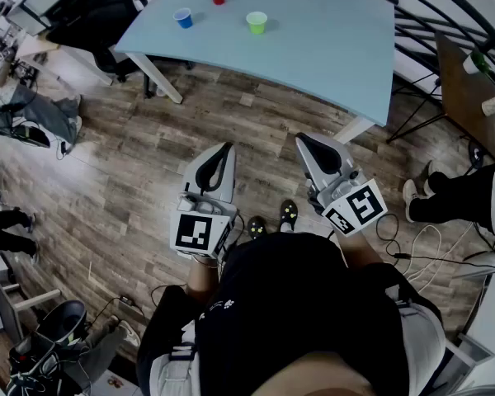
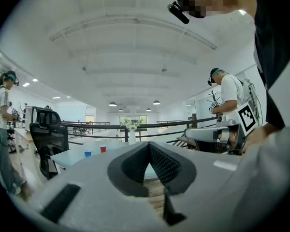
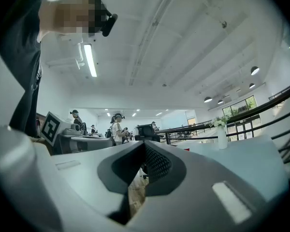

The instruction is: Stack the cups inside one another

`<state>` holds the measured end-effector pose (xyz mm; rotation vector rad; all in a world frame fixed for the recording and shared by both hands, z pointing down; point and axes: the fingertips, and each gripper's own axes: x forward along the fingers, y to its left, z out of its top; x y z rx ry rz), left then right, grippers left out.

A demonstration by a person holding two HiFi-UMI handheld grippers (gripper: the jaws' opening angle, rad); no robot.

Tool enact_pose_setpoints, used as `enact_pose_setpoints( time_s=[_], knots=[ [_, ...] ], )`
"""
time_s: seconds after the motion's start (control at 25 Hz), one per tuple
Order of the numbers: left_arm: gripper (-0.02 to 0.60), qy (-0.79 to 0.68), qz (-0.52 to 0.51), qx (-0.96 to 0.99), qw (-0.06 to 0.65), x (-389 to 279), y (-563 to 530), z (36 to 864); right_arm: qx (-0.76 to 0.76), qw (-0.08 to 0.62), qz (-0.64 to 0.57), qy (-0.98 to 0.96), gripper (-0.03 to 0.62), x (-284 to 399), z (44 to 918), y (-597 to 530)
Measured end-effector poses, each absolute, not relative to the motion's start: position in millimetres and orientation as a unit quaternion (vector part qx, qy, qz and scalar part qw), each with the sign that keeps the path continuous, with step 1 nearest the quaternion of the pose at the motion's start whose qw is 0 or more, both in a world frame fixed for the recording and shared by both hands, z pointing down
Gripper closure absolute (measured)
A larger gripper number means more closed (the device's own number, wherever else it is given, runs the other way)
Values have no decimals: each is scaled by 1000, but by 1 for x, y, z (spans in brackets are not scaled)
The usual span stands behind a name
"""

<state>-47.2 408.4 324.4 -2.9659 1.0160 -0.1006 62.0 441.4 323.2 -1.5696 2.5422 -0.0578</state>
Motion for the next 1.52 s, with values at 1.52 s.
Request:
enact_pose_setpoints(
  time_s=[1.52],
  knots=[
    [589,349,-43,-936,20,28,402,320,-508,116,-44,852,583,149,329,427]
  ],
)
